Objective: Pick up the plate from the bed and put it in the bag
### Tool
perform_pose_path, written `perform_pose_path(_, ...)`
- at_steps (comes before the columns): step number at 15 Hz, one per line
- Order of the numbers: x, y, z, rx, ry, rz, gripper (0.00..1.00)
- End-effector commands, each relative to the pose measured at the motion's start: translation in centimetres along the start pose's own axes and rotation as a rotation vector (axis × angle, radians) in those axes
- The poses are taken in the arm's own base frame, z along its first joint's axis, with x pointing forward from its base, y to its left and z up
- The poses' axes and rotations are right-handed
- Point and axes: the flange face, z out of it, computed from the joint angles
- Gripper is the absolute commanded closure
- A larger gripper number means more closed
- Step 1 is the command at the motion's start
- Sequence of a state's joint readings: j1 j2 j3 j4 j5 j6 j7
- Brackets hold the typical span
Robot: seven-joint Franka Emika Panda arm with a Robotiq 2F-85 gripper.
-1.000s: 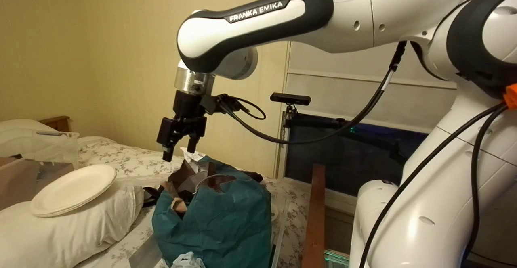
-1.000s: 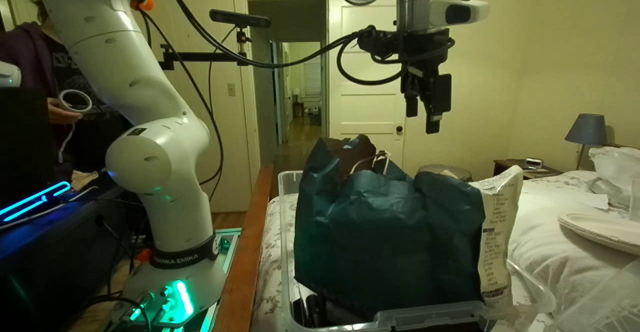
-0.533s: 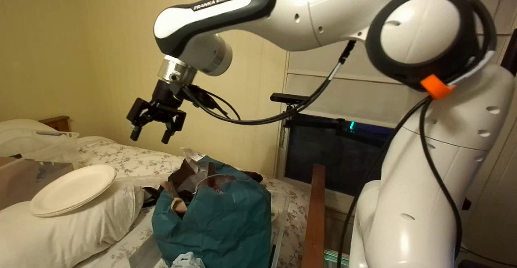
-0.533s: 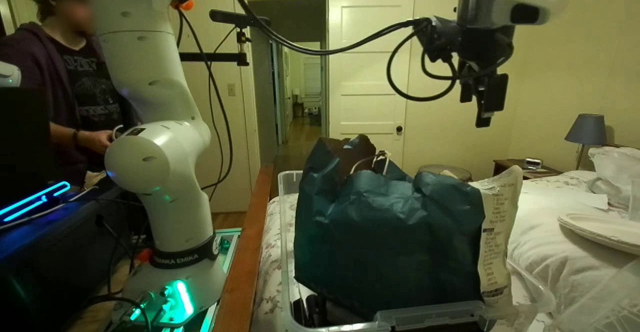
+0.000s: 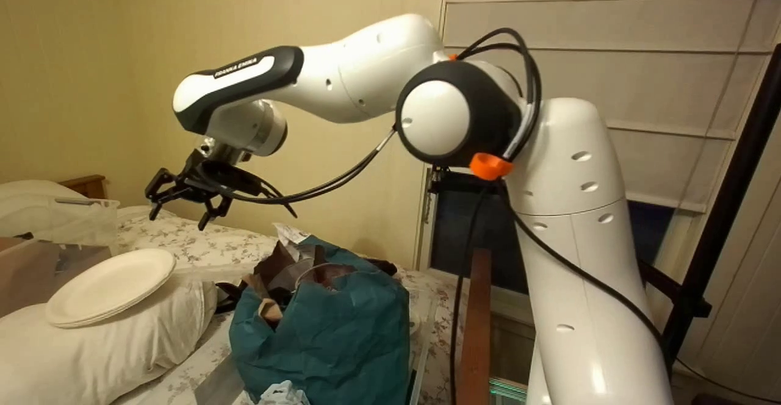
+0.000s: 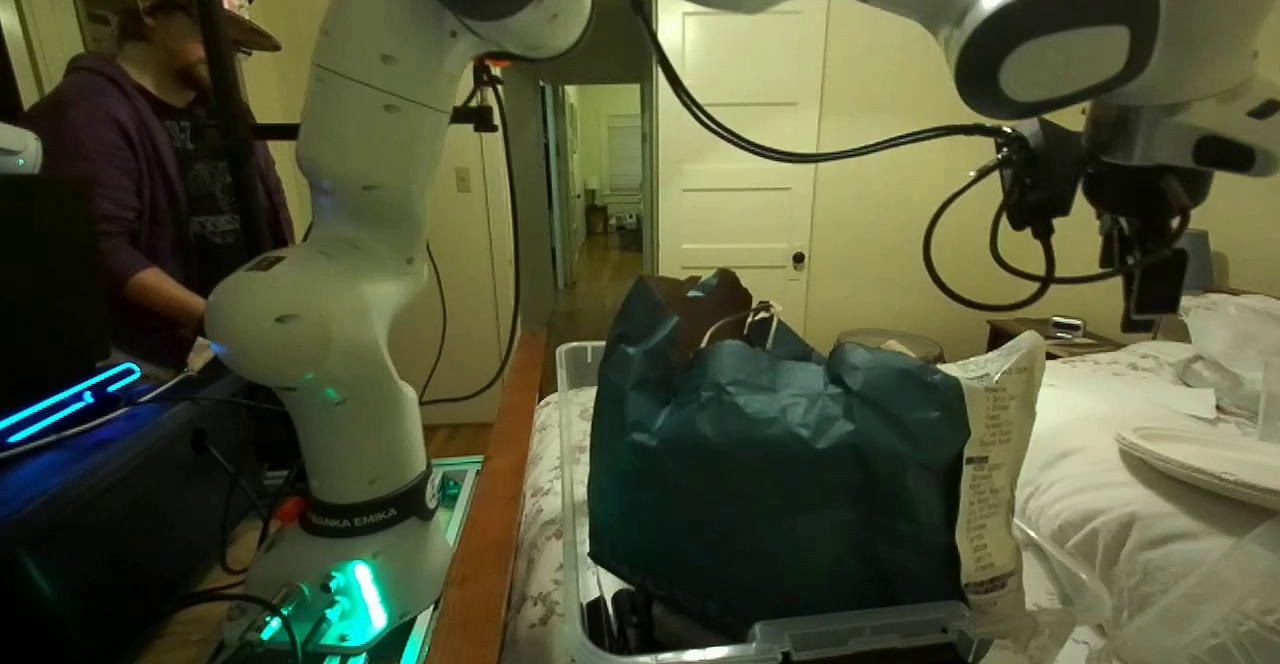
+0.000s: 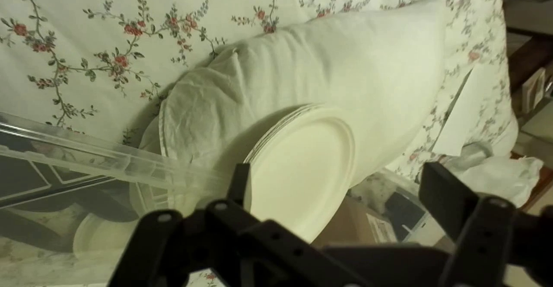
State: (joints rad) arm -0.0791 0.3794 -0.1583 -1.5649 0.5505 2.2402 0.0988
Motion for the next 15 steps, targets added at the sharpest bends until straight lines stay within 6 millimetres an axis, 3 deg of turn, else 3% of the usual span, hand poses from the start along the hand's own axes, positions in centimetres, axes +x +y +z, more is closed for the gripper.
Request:
perform_pose_path(1,4.7,0.1,5.3,-0.035,0.067,0.114,0.00)
perform_pose_path(8,8.2,2.6,12.8,-0.125,0.080,0.306,0.00)
perform_pose_path(15,8.6,3.0,18.1,-0.084,0.023,0.383,0.00)
